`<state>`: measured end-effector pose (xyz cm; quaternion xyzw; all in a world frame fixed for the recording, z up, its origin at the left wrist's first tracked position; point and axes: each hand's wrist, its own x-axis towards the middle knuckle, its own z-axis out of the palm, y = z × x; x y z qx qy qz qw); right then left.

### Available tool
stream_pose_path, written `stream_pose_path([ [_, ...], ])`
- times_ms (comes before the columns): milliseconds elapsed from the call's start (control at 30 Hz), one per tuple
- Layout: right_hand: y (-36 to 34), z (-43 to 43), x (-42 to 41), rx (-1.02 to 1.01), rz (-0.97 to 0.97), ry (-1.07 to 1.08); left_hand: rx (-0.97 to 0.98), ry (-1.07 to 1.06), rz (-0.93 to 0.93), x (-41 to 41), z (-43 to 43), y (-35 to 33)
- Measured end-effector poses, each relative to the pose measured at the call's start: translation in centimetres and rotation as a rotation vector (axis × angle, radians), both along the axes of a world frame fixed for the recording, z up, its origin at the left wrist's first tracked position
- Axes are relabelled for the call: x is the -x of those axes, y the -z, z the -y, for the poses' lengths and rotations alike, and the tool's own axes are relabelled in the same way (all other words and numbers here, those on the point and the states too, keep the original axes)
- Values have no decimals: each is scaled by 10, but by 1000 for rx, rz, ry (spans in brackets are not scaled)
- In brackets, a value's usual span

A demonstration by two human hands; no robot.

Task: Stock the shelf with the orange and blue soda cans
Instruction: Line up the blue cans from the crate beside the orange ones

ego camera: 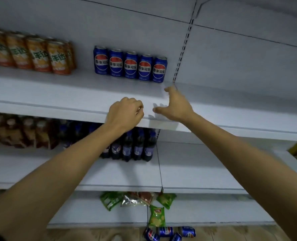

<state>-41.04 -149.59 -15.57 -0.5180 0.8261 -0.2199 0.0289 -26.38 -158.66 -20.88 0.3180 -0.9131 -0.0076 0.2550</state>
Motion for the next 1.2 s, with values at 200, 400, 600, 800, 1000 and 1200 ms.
stream_pose_path([
  [200, 17, -60, -77, -134, -219, -177, -22, -152, 129, -94, -63, -1],
  [400, 47, -58, -195, -201, -317, -476, -122, -434, 341, -240, -95, 34],
  [600, 86, -42, -328, -352, -326, -724, -299, -684, 399, -389, -130, 82],
  [800, 118, -5, -485, -398, -307, -977, -464, -878, 376, -537, -151, 124],
  [1000, 190, 17, -629, -582, -208, -1092, -747, -984, 238, -687, -147, 165],
  [1200, 262, 38, -684, -842, -82, -1003, -1060, -956, 145, -753, -121, 226],
])
